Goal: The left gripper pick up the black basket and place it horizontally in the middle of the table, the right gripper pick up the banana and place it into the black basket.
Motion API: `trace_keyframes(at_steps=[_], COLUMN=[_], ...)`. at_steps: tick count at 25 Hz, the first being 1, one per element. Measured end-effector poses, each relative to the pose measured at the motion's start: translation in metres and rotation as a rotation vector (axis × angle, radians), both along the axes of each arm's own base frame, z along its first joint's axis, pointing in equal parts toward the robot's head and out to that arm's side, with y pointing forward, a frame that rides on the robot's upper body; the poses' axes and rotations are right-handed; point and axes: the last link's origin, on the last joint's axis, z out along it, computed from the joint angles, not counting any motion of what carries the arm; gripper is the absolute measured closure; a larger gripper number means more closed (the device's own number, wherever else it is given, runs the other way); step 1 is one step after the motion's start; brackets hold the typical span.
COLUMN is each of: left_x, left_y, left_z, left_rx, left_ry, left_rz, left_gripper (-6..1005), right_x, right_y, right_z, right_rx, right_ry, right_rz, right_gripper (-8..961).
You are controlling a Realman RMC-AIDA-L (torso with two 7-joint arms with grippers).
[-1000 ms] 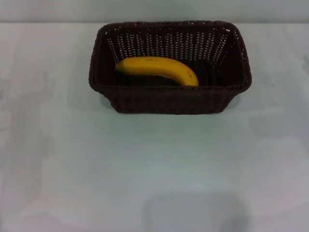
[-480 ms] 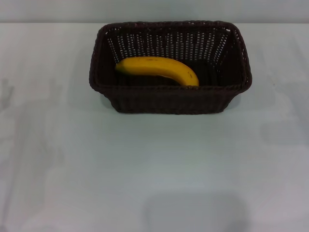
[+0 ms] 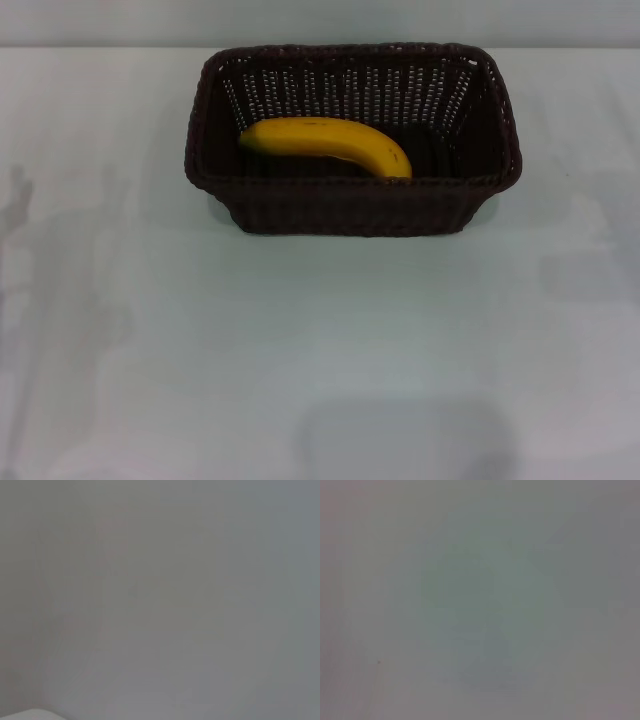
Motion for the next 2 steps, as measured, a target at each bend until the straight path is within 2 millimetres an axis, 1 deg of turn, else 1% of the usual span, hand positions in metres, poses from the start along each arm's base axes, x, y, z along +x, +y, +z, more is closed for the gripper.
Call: trace_keyframes(at_steps=[2], left_x=[-0.0002], left_y=[0.0001], left_z=[0.0003], left_rx=[-0.001], left_ry=[0.001], left_rz=[0.0], left_gripper=[107], right_x=[0.0001], right_y=[-0.0023], right_z=[-0.0023], right_rx=[-0.002], right_ry=[0.008], right_rz=[0.002], right_gripper=[94])
